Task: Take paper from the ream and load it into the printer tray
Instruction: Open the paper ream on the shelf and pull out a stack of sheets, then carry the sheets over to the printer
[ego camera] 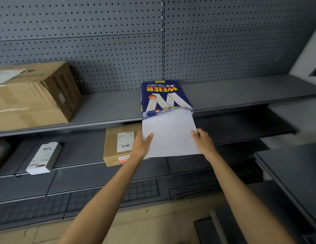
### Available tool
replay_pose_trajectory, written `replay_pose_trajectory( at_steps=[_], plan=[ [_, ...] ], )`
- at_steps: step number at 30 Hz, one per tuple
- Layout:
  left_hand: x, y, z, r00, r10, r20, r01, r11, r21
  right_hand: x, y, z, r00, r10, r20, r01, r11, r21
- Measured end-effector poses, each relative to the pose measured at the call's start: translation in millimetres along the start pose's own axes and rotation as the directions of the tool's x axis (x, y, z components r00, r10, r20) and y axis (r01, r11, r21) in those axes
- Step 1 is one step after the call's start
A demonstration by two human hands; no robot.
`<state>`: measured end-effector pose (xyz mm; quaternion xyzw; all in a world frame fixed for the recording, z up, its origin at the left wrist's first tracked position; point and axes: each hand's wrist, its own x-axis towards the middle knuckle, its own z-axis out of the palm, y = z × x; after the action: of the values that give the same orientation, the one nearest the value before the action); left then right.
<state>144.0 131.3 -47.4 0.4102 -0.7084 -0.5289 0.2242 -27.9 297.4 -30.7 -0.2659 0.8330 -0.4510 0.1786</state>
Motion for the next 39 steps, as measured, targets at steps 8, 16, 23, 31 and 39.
replay_pose_trajectory(
  at_steps=[8, 16, 23, 31, 39],
  plan=[
    [-62.8, -28.0, -6.0, 0.993, 0.118, 0.029, -0.115, 0.99, -0.081, -70.5, 24.4, 11.2, 0.999, -0.013, -0.042, 0.013, 1.0, 0.006],
    [-118.8, -53.2, -26.2, 0.983, 0.182, 0.023, -0.18, 0.98, -0.082, -131.6, 36.4, 25.6, 0.997, -0.055, -0.047, 0.057, 0.998, 0.031],
    [-163.9, -62.7, -69.9, 0.981, 0.168, -0.094, -0.174, 0.983, -0.055, -157.3, 10.8, 53.5, 0.988, -0.153, 0.018, 0.152, 0.988, 0.037],
    [-194.5, -84.3, -138.2, 0.952, 0.107, -0.286, -0.126, 0.991, -0.051, -174.7, -34.9, 111.3, 0.953, -0.266, 0.142, 0.255, 0.963, 0.092],
    [-214.4, -101.1, -198.1, 0.88, 0.019, -0.475, -0.097, 0.985, -0.142, -169.5, -93.2, 176.3, 0.867, -0.394, 0.306, 0.35, 0.917, 0.19]
  ],
)
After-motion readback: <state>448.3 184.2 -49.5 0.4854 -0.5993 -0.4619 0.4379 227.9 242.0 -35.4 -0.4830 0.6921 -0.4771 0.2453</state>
